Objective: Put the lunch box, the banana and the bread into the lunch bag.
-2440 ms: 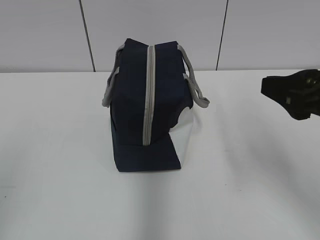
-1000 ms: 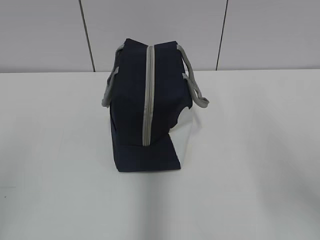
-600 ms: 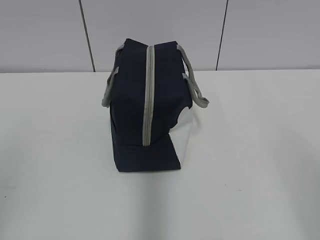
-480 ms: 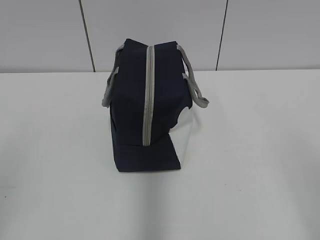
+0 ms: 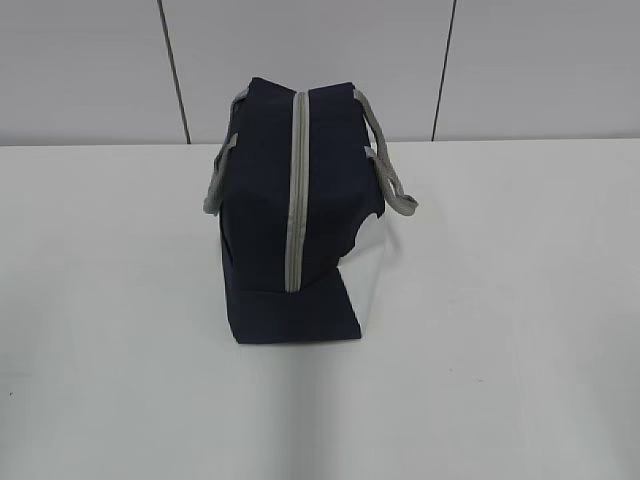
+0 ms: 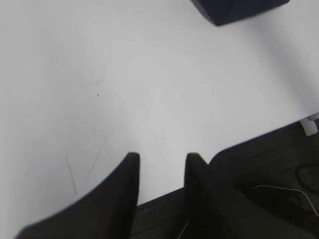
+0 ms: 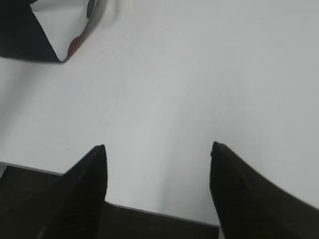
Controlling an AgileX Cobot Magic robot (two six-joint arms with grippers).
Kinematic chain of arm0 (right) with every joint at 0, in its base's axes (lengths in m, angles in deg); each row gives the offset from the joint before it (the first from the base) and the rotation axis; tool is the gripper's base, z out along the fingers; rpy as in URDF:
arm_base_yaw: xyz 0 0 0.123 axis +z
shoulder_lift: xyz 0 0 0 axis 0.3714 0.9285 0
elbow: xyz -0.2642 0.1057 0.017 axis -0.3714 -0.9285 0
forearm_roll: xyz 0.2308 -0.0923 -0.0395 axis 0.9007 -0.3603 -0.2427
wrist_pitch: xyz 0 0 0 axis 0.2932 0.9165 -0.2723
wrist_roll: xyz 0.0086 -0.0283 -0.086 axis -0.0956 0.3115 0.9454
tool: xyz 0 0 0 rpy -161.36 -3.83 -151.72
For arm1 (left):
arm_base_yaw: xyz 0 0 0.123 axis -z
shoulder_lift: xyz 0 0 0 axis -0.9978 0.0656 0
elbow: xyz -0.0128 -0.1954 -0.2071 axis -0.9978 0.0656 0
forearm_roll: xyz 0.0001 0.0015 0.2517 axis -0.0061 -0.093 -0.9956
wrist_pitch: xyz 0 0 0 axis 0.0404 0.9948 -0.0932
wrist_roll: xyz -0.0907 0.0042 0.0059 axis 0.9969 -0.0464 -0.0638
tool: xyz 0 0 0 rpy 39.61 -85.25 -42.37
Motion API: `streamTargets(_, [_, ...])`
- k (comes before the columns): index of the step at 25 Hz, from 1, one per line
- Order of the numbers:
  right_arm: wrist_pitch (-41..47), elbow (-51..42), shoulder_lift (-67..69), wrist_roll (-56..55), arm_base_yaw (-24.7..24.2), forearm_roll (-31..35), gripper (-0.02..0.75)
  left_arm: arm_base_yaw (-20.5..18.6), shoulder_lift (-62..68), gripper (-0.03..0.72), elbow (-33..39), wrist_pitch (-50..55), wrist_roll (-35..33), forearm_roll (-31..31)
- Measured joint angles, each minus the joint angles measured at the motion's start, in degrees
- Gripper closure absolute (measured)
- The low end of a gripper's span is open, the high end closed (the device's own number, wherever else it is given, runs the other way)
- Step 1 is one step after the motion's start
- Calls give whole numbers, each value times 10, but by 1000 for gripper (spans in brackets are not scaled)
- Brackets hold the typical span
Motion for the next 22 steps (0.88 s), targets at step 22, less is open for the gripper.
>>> streamTargets(22, [0,0,-25,-2,0,0,260,-16,-30,454,0,0,0,0])
